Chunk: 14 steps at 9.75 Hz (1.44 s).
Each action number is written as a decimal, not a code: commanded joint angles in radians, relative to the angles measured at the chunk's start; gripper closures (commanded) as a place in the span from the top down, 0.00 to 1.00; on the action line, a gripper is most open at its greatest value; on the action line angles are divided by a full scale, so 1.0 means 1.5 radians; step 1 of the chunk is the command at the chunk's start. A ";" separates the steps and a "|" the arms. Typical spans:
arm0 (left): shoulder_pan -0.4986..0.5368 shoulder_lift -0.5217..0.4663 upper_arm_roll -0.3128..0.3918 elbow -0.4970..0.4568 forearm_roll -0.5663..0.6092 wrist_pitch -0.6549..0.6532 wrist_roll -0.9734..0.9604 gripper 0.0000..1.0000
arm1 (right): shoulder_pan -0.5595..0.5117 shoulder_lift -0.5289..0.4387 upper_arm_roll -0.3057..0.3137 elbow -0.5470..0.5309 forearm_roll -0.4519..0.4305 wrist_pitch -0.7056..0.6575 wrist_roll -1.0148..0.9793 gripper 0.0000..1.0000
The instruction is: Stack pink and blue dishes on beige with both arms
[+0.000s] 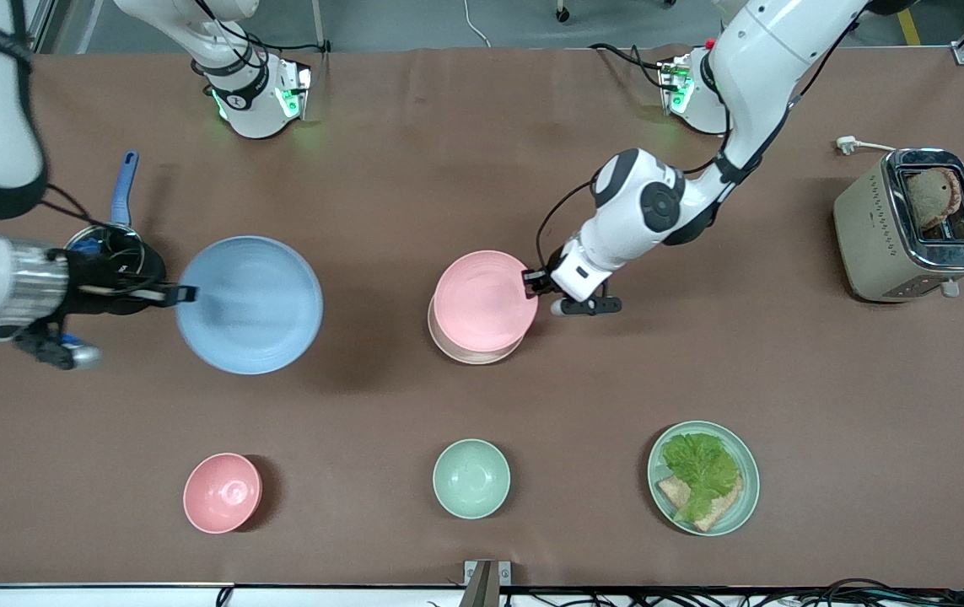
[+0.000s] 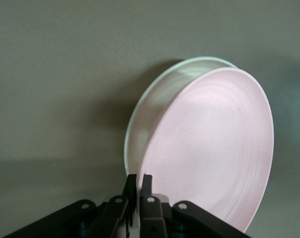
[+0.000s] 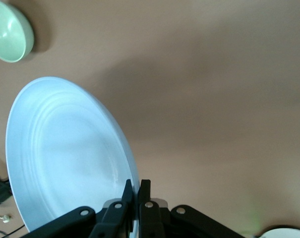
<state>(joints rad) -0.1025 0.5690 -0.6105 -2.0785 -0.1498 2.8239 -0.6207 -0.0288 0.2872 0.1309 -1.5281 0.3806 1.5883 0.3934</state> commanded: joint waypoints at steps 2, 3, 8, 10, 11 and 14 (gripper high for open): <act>-0.003 0.064 0.006 0.042 0.111 0.012 -0.090 0.19 | -0.010 -0.028 0.111 -0.125 -0.009 0.138 0.082 0.01; -0.001 0.067 0.008 0.054 0.113 0.012 -0.097 0.56 | -0.011 -0.027 0.132 -0.168 -0.008 0.194 0.082 0.01; 0.013 -0.101 0.084 0.048 0.137 -0.206 -0.011 1.00 | -0.001 0.042 0.239 -0.237 -0.005 0.407 0.118 0.02; 0.012 -0.187 0.144 0.053 0.137 -0.339 0.064 1.00 | 0.013 0.072 0.267 -0.281 -0.005 0.524 0.119 0.03; 0.014 -0.228 0.178 0.056 0.135 -0.387 0.131 1.00 | 0.028 0.104 0.278 -0.301 -0.005 0.606 0.121 0.04; 0.016 -0.347 0.300 0.095 0.136 -0.528 0.305 1.00 | 0.052 0.125 0.297 -0.322 -0.006 0.675 0.135 0.05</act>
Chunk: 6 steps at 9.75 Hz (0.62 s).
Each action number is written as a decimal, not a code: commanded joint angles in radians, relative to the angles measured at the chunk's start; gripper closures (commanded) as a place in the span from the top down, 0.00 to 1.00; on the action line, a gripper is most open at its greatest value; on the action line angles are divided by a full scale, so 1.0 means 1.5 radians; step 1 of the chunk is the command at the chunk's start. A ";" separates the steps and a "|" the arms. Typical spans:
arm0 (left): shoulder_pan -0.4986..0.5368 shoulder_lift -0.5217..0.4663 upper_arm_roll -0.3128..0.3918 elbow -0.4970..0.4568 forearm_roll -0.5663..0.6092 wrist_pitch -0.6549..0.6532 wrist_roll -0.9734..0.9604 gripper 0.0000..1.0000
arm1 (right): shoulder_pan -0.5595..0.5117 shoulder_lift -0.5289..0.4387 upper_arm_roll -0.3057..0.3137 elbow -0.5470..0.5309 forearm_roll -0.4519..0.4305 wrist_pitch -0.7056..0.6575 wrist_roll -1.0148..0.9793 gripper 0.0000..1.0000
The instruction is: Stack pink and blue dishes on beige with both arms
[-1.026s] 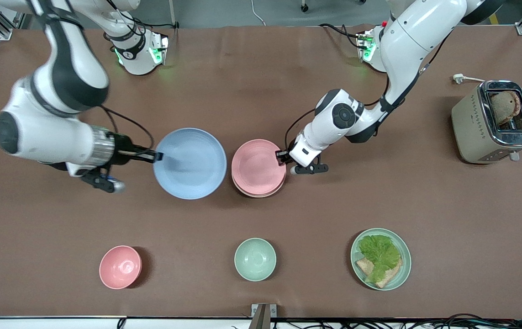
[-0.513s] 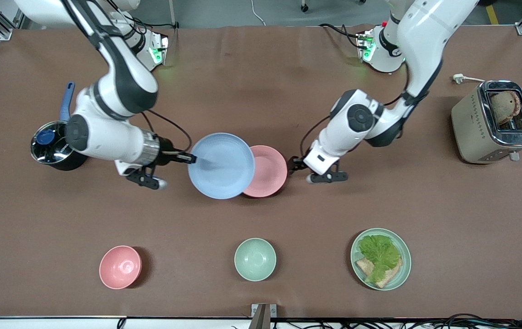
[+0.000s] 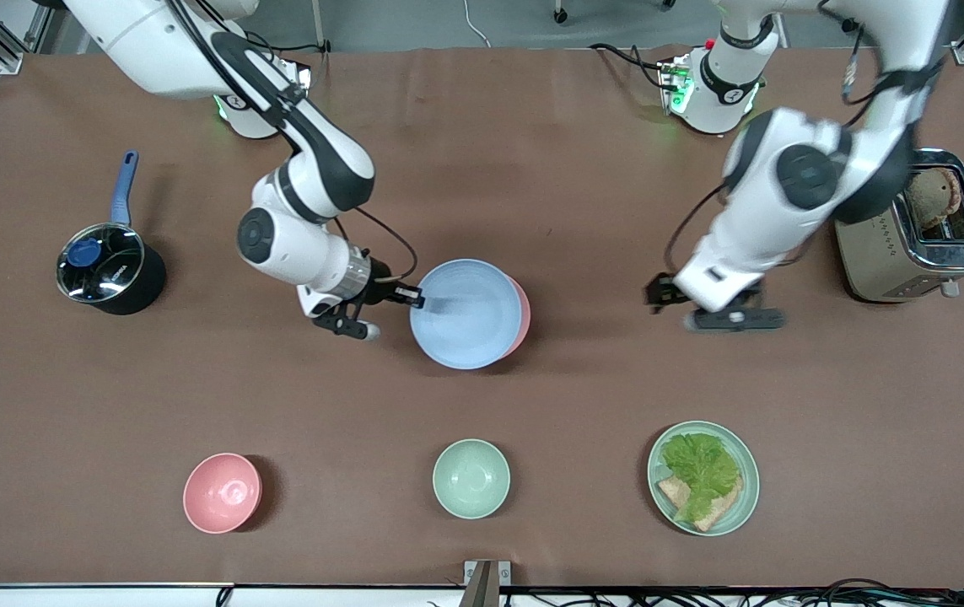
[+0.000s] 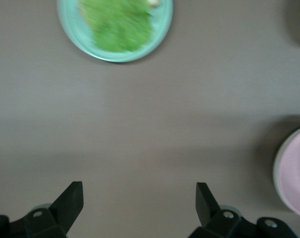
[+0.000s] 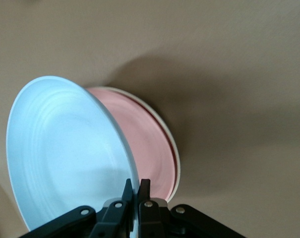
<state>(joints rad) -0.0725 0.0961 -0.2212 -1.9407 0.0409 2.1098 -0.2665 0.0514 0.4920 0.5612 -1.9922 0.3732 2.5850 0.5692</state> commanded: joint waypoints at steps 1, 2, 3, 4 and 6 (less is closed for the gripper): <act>-0.003 -0.051 0.076 0.045 0.008 -0.116 0.117 1.00 | 0.000 -0.002 0.010 -0.022 -0.002 0.024 0.017 0.07; -0.003 -0.066 0.112 0.092 0.008 -0.182 0.146 1.00 | 0.010 0.001 0.010 -0.027 -0.002 0.034 0.018 0.07; -0.001 -0.071 0.130 0.155 0.005 -0.265 0.177 1.00 | 0.012 0.001 0.010 -0.040 -0.004 0.038 0.018 0.10; 0.012 -0.069 0.134 0.221 0.001 -0.333 0.188 1.00 | 0.012 0.001 0.010 -0.048 -0.005 0.040 0.018 0.13; 0.018 -0.068 0.134 0.312 0.002 -0.414 0.193 1.00 | 0.010 0.010 0.010 -0.049 -0.005 0.038 0.018 0.56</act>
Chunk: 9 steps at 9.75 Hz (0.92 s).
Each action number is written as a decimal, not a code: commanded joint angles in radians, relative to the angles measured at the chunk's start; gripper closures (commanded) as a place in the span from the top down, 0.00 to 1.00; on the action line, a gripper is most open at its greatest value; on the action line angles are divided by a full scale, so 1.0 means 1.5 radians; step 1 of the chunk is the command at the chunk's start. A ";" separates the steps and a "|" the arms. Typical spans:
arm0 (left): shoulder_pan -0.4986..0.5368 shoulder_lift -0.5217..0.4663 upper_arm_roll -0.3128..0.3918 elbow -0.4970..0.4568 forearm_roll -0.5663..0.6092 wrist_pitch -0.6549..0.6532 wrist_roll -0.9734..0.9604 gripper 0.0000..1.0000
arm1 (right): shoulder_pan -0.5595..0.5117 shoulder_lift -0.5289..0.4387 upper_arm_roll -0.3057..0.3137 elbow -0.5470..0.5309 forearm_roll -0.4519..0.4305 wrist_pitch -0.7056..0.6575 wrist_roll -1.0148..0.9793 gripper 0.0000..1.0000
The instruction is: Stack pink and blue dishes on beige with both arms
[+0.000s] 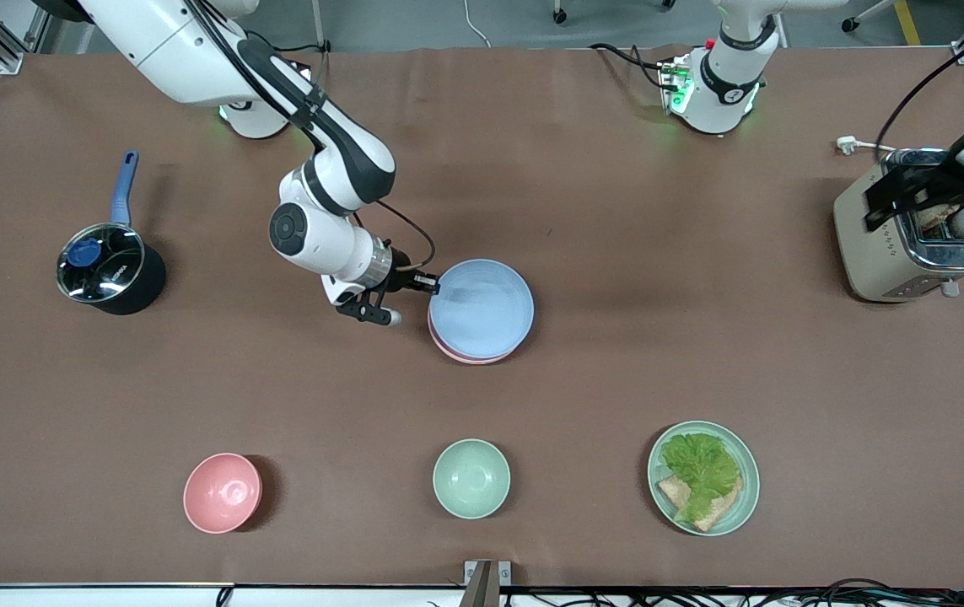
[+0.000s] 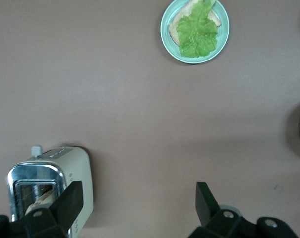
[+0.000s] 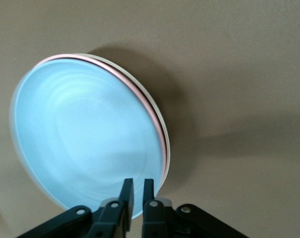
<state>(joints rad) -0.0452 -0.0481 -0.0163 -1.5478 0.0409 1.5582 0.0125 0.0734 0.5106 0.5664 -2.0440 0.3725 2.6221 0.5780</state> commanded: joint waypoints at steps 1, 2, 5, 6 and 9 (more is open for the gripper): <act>0.000 0.015 -0.002 0.058 0.001 -0.082 0.009 1.00 | -0.008 -0.004 0.007 -0.015 -0.005 0.008 0.011 1.00; 0.007 0.001 -0.003 0.055 0.000 -0.103 0.008 1.00 | -0.014 -0.033 0.006 -0.014 -0.005 -0.002 0.021 1.00; 0.008 0.022 -0.004 0.073 -0.005 -0.102 0.002 1.00 | -0.088 -0.242 -0.007 0.013 -0.108 -0.259 0.041 1.00; 0.008 0.023 -0.003 0.078 -0.007 -0.102 0.000 1.00 | -0.085 -0.283 -0.059 0.061 -0.181 -0.361 0.041 1.00; 0.016 0.021 0.001 0.073 -0.059 -0.100 -0.044 1.00 | -0.076 -0.297 -0.243 0.261 -0.235 -0.580 -0.109 1.00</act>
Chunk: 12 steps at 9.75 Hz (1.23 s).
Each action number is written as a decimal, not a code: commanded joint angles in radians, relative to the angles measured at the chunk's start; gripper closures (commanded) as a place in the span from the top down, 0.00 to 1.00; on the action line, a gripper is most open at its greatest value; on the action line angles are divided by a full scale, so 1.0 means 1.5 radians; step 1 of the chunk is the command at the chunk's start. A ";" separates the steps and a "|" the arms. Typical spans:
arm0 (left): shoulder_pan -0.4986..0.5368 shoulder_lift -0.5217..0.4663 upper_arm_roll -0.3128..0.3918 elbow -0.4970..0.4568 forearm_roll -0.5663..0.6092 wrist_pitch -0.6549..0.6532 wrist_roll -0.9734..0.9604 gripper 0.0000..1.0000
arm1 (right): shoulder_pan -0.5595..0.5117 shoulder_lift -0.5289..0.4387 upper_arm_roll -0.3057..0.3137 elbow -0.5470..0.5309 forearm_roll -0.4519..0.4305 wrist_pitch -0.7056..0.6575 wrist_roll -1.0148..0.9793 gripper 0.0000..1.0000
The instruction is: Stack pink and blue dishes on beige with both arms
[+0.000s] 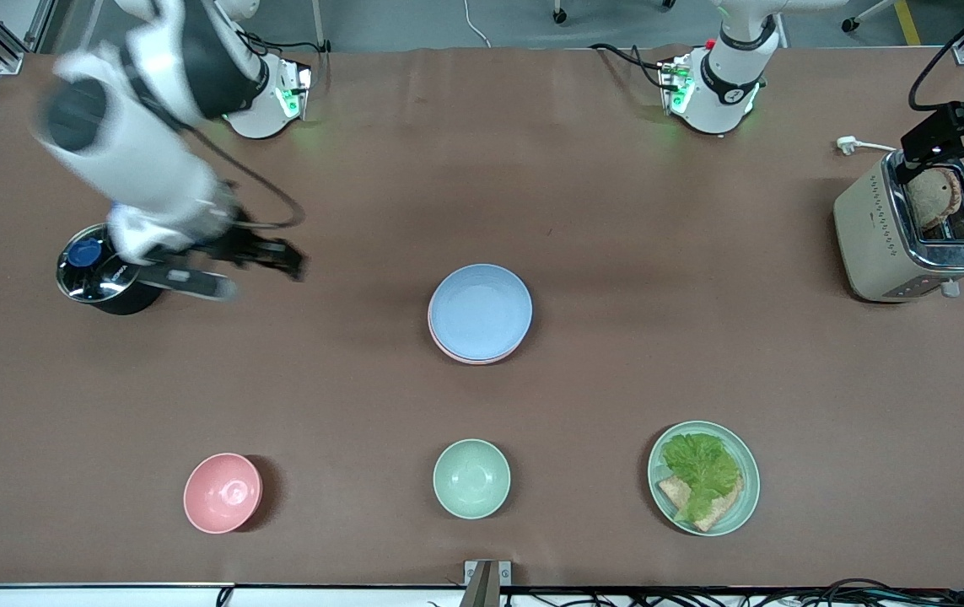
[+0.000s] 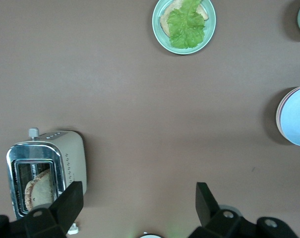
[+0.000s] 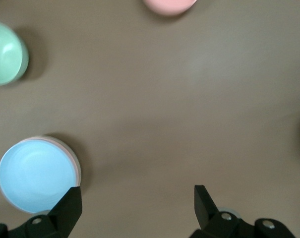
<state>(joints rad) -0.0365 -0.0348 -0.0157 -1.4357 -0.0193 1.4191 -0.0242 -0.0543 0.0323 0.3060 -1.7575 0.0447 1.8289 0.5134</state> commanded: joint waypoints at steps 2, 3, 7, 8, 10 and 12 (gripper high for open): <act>0.009 0.010 -0.002 -0.008 0.007 -0.003 -0.022 1.00 | 0.011 -0.022 -0.176 0.088 -0.015 -0.091 -0.183 1.00; 0.009 0.007 -0.007 -0.010 0.026 -0.003 -0.016 1.00 | 0.009 -0.041 -0.205 0.089 -0.017 -0.116 -0.222 1.00; 0.009 0.003 -0.013 -0.019 0.027 -0.005 -0.018 1.00 | 0.003 -0.013 -0.218 0.199 -0.022 -0.182 -0.240 1.00; 0.008 0.003 -0.013 -0.020 0.027 -0.004 -0.019 1.00 | 0.003 -0.013 -0.217 0.196 -0.022 -0.183 -0.241 1.00; 0.009 0.003 -0.013 -0.020 0.026 -0.004 -0.020 1.00 | 0.002 -0.013 -0.216 0.196 -0.021 -0.184 -0.246 1.00; 0.010 0.003 -0.012 -0.020 0.008 -0.004 -0.015 1.00 | 0.001 -0.013 -0.216 0.196 -0.023 -0.197 -0.279 1.00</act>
<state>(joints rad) -0.0258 -0.0322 -0.0291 -1.4389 0.0075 1.4190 -0.0449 -0.0530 0.0066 -0.0210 -1.4861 0.0349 1.5563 0.1179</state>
